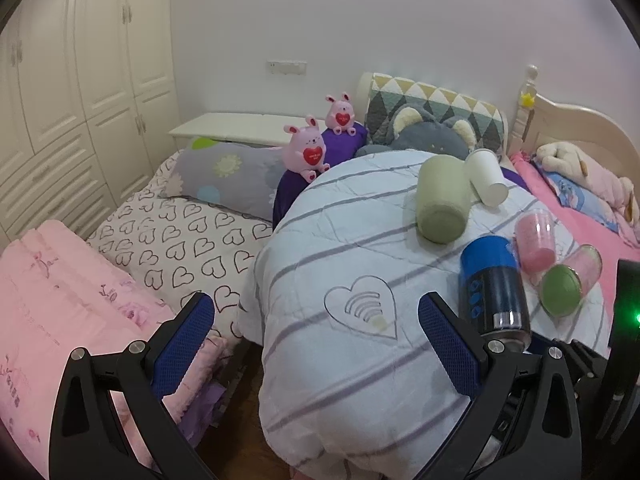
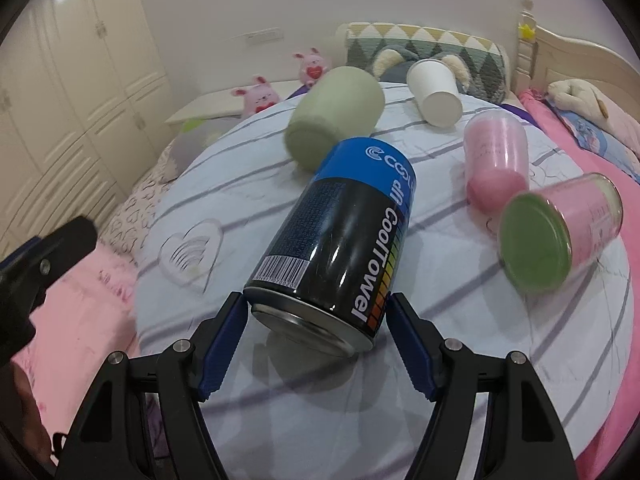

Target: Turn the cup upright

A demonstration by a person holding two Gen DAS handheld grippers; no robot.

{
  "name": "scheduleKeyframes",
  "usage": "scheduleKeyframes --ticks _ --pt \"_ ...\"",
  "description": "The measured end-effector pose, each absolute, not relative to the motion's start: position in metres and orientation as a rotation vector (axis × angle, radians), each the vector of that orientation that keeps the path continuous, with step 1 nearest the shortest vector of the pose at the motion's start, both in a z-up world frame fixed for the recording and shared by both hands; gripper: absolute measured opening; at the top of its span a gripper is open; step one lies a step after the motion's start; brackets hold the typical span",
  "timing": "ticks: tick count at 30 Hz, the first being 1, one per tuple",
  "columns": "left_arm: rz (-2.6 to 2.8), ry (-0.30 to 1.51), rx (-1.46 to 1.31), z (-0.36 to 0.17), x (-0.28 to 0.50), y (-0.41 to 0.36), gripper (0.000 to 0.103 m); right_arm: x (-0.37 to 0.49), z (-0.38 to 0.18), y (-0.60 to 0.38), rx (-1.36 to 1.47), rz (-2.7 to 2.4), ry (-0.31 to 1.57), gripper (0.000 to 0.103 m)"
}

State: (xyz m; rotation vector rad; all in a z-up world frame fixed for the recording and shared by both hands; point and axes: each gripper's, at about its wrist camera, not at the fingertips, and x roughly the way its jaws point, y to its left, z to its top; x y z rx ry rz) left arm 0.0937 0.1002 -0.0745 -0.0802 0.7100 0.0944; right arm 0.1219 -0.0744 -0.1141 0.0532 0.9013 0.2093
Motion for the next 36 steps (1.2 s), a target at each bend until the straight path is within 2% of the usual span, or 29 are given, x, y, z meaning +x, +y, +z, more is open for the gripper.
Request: scheduleKeyframes --ticks 11,12,13,36 --pt "0.093 0.701 -0.049 -0.063 0.072 0.076 0.103 0.098 -0.114 -0.086 0.060 0.267 0.884 0.074" --pt "0.092 0.702 -0.047 -0.063 0.069 0.074 0.103 0.095 -0.112 -0.088 0.064 0.275 0.875 0.081" --pt "0.089 0.705 -0.049 -0.062 0.068 0.072 0.103 0.094 -0.110 -0.089 0.063 0.279 0.869 0.082" --pt "0.020 0.707 0.061 -0.047 0.069 -0.017 0.103 0.063 -0.077 -0.179 0.072 0.158 0.698 0.082"
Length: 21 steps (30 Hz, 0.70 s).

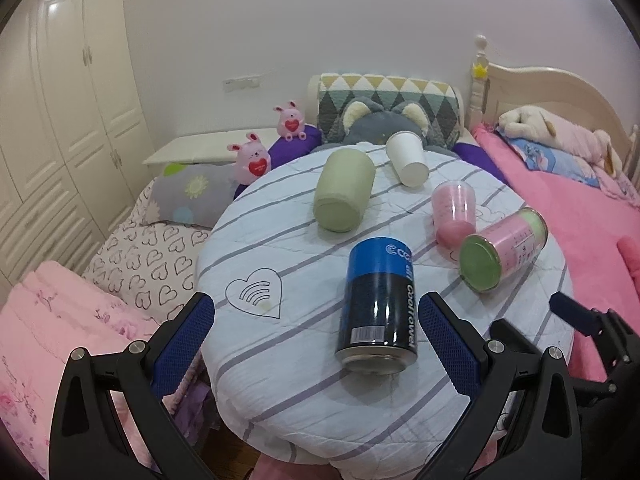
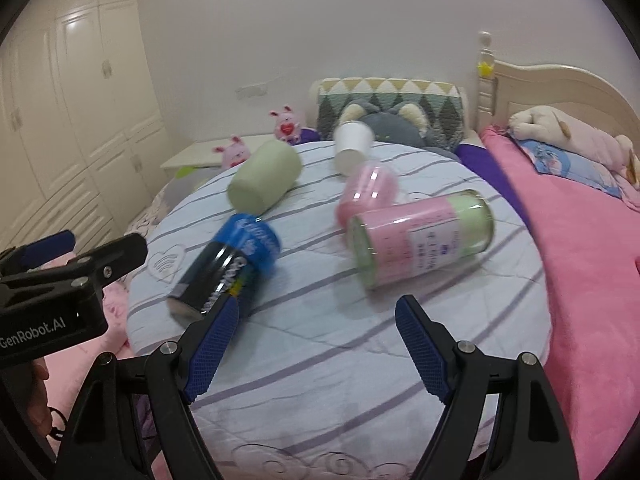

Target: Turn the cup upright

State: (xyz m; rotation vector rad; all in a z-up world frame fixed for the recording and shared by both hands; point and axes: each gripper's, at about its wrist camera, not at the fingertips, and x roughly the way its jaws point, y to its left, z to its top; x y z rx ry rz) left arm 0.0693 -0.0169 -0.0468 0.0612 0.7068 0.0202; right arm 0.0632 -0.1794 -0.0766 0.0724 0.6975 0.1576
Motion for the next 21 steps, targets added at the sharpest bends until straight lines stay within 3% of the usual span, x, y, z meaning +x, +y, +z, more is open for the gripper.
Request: scheduleKeyframes --ticks 12,21 --pt "0.024 0.723 0.106 -0.051 0.081 -0.040 0.103 0.061 -0.070 -0.213 0.097 0.121 0.640 0.082" --pt "0.033 0.833 0.143 -0.071 0.119 -0.054 0.103 0.069 -0.076 -0.224 0.099 0.120 0.645 0.082"
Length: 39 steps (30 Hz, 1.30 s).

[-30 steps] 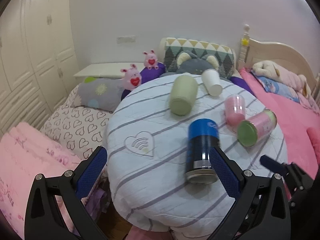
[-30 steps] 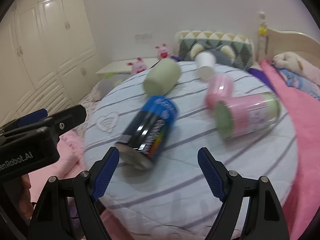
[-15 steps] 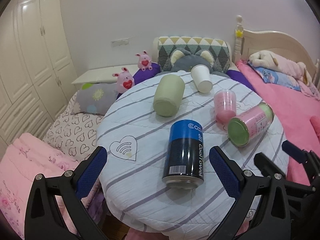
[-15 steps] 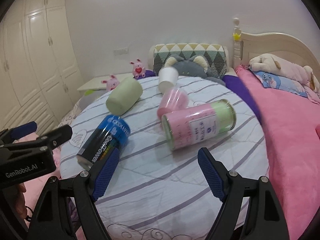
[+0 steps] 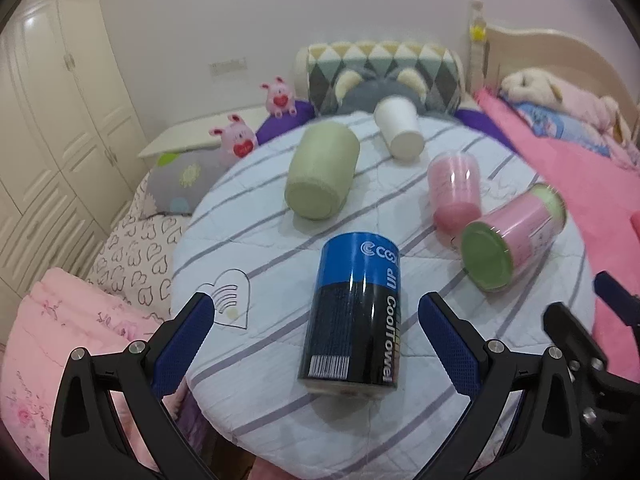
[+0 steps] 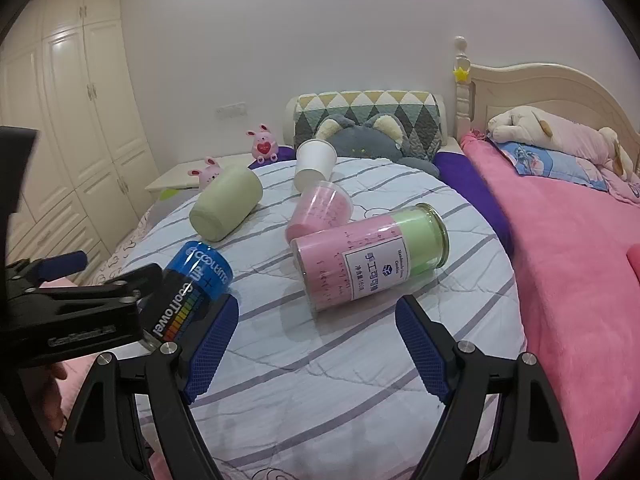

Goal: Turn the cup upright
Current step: 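Close the left tool on the blue CoolTowel cup's body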

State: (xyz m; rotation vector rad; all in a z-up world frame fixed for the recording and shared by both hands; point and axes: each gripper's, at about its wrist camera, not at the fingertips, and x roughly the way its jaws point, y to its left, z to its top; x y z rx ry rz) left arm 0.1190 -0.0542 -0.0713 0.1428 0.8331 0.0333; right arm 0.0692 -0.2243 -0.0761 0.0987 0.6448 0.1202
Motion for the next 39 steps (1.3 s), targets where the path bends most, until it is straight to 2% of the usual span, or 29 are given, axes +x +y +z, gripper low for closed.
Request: scheduleKeyframes --ticks 14,21,24,26,29,36,39 --pt "0.034 1.008 0.171 -0.110 0.174 -0.068 0.103 0.098 -0.087 -0.234 0.109 0.127 0.677 0.082" --pt "0.030 1.023 0.188 -0.117 0.183 -0.071 0.102 0.105 -0.092 -0.235 0.109 0.125 0.695 0.082" --pt "0.018 1.029 0.174 -0.117 0.184 -0.070 0.092 0.106 -0.091 -0.235 0.110 0.125 0.693 0.082" --pt "0.010 1.026 0.160 -0.116 0.184 -0.069 0.080 0.106 -0.091 -0.234 0.109 0.126 0.695 0.082" --pt "-0.006 1.007 0.146 -0.113 0.183 -0.067 0.070 0.104 -0.091 -0.233 0.106 0.123 0.693 0.082" --pt "-0.051 0.891 0.083 -0.096 0.171 -0.058 0.070 0.098 -0.086 -0.232 0.099 0.120 0.681 0.082" --pt "-0.060 0.903 0.062 -0.096 0.173 -0.054 0.070 0.096 -0.085 -0.229 0.095 0.121 0.679 0.082"
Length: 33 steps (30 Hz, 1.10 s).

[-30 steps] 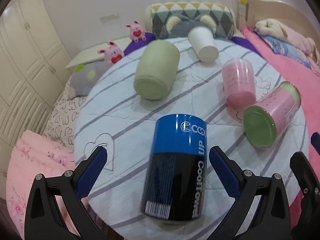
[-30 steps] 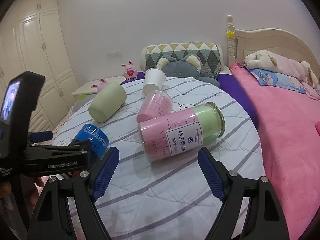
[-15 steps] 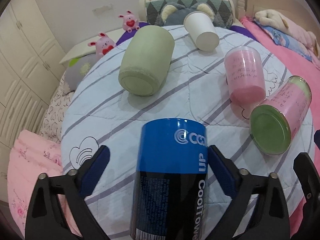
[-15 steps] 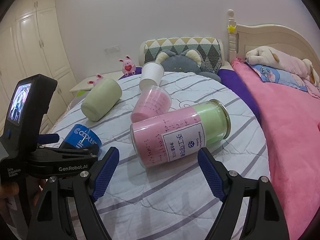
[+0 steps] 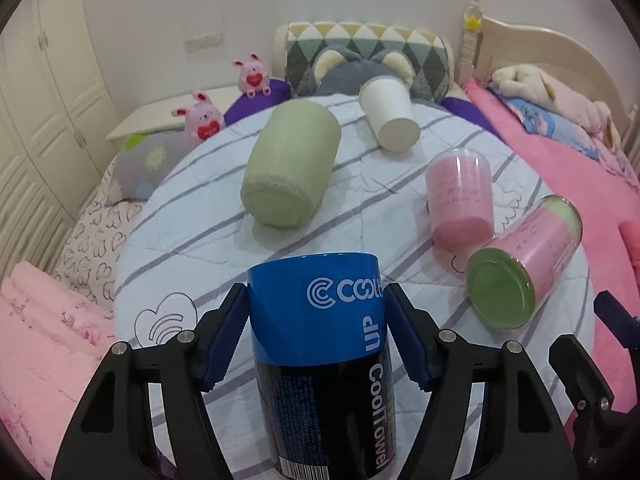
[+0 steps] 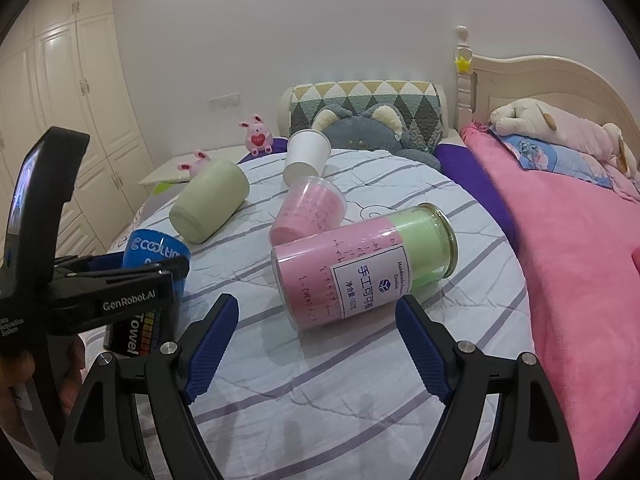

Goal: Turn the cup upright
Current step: 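Close the left tool on the blue CoolTowel cup's body, then lift the blue cup with the left tool and rotate it open end up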

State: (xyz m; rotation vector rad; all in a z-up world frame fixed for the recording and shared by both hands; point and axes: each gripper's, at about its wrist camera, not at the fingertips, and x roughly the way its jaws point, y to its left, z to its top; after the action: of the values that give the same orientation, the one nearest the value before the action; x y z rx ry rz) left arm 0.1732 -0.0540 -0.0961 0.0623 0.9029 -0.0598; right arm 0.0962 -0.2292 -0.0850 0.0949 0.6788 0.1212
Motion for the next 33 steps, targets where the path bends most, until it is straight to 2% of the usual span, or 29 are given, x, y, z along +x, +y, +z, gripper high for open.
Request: scheduleKeyframes --ticks 10,23,33 --pt "-0.058 0.970 -0.015 -0.102 0.178 -0.041 0.070 0.092 -0.081 -0.223 0.083 0.130 0.668 0.082" --pt "-0.084 0.711 -0.066 -0.066 0.153 -0.033 0.069 0.089 -0.078 -0.215 0.069 0.141 0.651 0.082" --pt "-0.108 0.682 -0.015 -0.061 0.135 -0.037 0.069 0.085 -0.077 -0.205 0.048 0.143 0.663 0.082"
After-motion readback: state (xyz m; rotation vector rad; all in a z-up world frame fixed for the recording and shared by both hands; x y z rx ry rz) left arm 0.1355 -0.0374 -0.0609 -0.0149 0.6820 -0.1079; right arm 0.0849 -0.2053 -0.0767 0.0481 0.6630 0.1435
